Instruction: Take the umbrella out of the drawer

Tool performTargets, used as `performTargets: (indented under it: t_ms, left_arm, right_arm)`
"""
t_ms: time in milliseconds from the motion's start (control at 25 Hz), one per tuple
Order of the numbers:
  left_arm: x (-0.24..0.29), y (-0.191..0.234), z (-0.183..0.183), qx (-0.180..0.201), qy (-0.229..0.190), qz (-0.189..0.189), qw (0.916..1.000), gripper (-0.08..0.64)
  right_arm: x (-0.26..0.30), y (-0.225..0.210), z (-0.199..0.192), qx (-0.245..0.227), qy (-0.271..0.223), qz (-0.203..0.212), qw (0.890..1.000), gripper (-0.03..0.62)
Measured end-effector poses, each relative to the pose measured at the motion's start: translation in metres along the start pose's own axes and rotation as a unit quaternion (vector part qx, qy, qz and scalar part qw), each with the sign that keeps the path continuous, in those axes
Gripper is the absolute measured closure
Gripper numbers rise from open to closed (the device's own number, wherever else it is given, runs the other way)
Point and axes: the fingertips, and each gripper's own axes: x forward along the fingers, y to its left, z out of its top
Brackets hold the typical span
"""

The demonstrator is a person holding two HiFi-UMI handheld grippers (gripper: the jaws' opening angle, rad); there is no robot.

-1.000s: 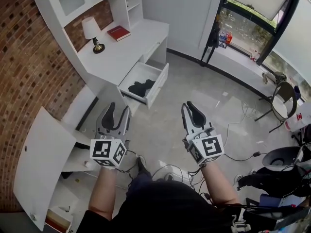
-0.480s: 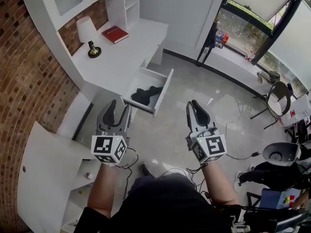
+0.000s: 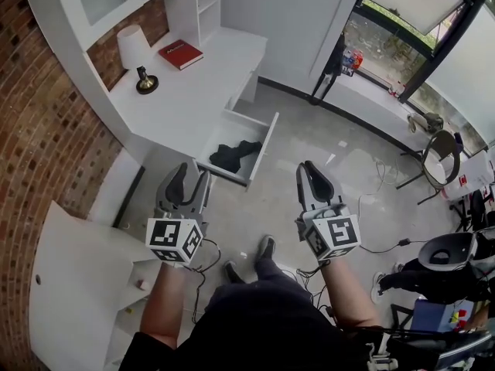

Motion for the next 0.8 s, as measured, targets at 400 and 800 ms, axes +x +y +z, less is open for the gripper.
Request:
performTargets:
  t_ms: [400, 800]
  left_arm:
    - [0.051, 0.031, 0.005, 0.021, 0.014, 0.045, 0.9987, 0.365]
    - [0.165, 0.013, 0.003, 0.039, 0.043, 0.057, 0.9967, 0.365]
  right_arm:
    - [0.076, -0.032, -0.008, 0.030, -0.013, 0.032, 0.999, 0.549]
    - [0.151, -0.124, -0.021, 0.061, -0.019, 0.056, 0.996, 0.549]
